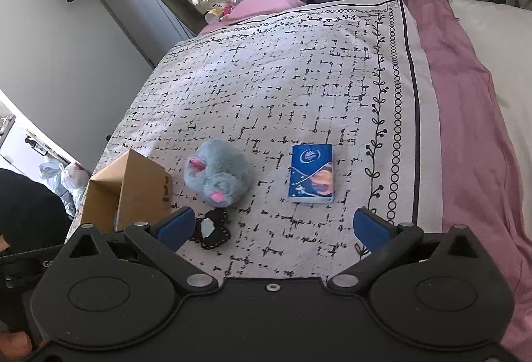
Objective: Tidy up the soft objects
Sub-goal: 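Move both open tools back toward the black ring item and grey plush mouse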
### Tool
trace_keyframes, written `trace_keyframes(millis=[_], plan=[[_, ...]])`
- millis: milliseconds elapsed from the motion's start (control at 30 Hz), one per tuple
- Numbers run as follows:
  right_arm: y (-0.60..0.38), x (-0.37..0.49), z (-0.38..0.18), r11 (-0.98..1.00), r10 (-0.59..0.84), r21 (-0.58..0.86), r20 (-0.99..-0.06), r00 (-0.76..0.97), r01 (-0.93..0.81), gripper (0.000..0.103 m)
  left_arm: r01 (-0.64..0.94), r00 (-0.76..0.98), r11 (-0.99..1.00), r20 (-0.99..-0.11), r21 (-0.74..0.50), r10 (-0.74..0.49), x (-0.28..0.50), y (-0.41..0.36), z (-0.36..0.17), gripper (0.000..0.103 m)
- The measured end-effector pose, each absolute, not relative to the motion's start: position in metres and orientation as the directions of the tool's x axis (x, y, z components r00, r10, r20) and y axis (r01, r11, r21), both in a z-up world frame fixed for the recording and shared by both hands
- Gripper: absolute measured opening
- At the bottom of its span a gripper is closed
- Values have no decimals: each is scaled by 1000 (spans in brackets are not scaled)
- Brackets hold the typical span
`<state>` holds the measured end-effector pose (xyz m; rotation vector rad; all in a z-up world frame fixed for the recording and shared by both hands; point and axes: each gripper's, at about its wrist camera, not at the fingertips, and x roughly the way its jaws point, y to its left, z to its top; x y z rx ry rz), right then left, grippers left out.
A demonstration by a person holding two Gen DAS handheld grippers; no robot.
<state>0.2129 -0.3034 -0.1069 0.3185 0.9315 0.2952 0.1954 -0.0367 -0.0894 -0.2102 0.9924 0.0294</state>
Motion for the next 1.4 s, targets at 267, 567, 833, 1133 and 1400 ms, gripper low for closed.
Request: trace_keyframes(millis=[267,567,833,1133,1400], plan=[[-318,226,-123,906,402,407,-736,544,-117,103,-117,510,984,-858,-135,-56,207,-57,-108,68],[-327,243,-150,898,416,428,-756,506,-99,103,-136,446,982,-894,-128,-55,228,-68,-139,68],[-325,265,-173,895,425,437,-779,461,-87,103,-164,390,979,-919,-123,-50,251,-69,-164,68],[-317,288,-195,894,434,439,-802,410,-88,103,-230,307,969,-952,-86,-12,275,-61,-196,68],[-309,309,-199,909,402,409,-815,417,-78,103,-236,311,970,-950,-64,13,286,-63,-201,73]])
